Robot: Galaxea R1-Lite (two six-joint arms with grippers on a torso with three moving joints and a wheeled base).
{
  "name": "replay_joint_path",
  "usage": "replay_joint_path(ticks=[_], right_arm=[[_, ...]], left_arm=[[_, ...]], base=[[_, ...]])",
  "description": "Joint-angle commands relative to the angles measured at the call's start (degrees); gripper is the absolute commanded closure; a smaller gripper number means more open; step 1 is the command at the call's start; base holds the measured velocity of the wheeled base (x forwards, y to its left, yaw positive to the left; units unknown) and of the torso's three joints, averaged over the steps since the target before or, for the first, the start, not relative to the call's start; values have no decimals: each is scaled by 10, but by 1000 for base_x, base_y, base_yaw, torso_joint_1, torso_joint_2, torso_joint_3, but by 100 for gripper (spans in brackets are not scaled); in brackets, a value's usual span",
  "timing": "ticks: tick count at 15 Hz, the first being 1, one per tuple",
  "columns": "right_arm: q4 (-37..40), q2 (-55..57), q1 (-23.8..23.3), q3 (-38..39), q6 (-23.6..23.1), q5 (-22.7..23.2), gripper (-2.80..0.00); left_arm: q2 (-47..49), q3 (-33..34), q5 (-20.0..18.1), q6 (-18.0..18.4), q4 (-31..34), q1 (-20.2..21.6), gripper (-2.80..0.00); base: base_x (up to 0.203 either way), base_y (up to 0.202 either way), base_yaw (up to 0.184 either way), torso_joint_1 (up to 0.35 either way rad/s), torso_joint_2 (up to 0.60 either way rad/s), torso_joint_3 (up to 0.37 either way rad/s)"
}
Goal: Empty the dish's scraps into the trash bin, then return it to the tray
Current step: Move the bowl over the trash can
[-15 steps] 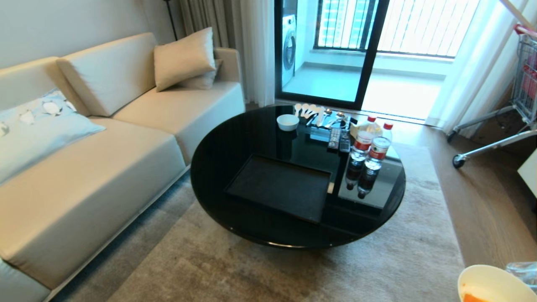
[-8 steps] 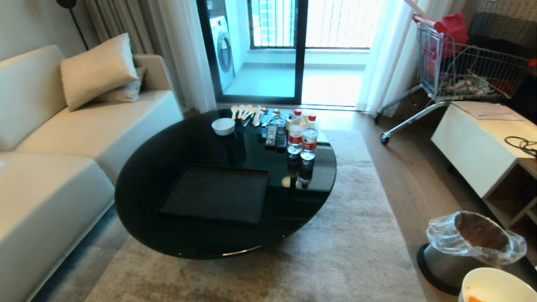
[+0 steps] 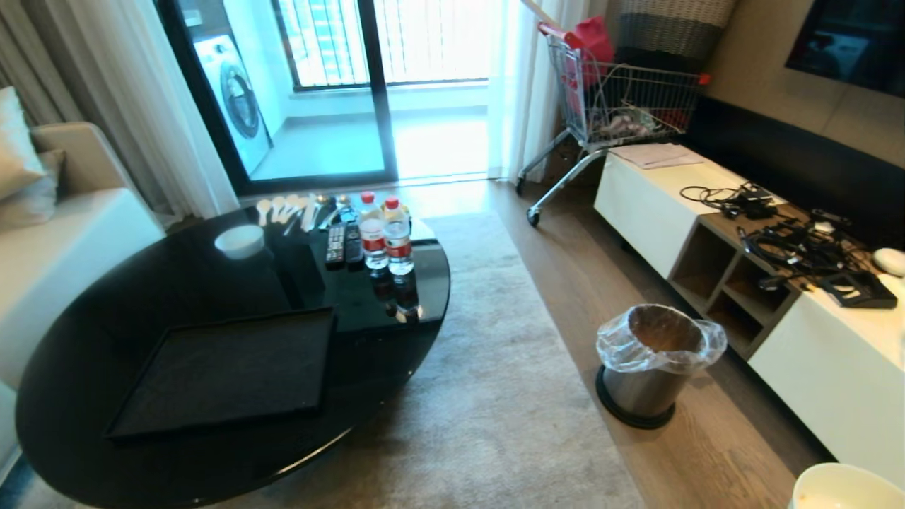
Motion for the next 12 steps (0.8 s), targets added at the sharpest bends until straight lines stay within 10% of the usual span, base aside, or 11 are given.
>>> replay_joint_path(ticks=[1, 12], right_arm=[[2, -2, 0, 0, 3, -1, 0], [12, -15, 0, 3, 3, -1, 0]], left_arm=[[0, 0, 0, 0, 0, 0, 0], [0, 0, 0, 0, 0, 0, 0]], base=[[3, 9, -164, 7, 0, 0], [1, 9, -166, 4, 2, 2]])
